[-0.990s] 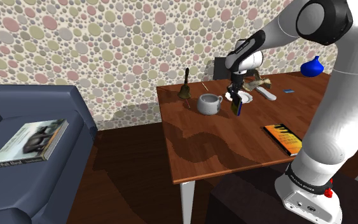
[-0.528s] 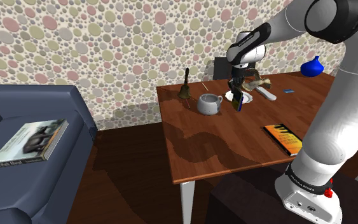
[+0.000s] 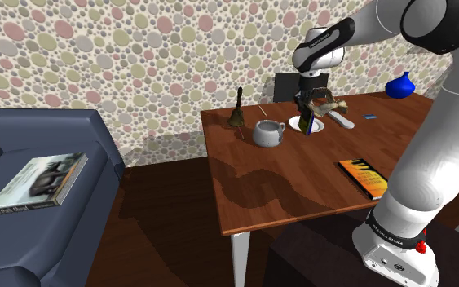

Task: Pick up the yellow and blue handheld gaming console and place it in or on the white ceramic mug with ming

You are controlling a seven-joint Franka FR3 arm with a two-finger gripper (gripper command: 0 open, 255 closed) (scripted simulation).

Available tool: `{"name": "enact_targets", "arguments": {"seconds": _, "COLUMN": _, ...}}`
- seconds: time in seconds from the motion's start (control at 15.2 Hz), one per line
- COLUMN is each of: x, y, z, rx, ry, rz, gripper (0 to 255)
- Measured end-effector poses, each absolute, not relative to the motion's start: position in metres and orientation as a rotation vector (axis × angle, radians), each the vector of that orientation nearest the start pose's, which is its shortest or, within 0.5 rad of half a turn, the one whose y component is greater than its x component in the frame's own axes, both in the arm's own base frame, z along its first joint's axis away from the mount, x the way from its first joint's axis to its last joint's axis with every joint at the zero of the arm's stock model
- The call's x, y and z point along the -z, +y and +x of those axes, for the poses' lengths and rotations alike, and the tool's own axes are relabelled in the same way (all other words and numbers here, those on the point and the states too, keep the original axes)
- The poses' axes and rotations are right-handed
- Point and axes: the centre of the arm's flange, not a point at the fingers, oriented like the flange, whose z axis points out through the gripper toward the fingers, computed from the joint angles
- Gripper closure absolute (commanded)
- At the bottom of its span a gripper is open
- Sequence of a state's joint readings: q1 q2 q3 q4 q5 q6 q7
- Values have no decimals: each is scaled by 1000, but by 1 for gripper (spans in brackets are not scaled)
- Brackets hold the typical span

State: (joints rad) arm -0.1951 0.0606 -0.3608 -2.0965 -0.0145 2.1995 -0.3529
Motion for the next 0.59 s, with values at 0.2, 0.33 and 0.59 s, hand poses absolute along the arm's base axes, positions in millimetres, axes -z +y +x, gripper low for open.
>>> {"name": "enact_targets", "arguments": {"seconds": 0.2, "x": -415, "y": -293, "z": 475, "rx": 43, "ry": 309, "rz": -3177, "gripper": 255}}
{"name": "enact_targets", "arguments": {"seconds": 0.33, "x": -425, "y": -293, "z": 476, "rx": 43, "ry": 309, "rz": -3177, "gripper": 255}}
{"name": "enact_targets", "arguments": {"seconds": 0.59, "x": -446, "y": -293, "z": 475, "rx": 43, "ry": 309, "rz": -3177, "gripper": 255}}
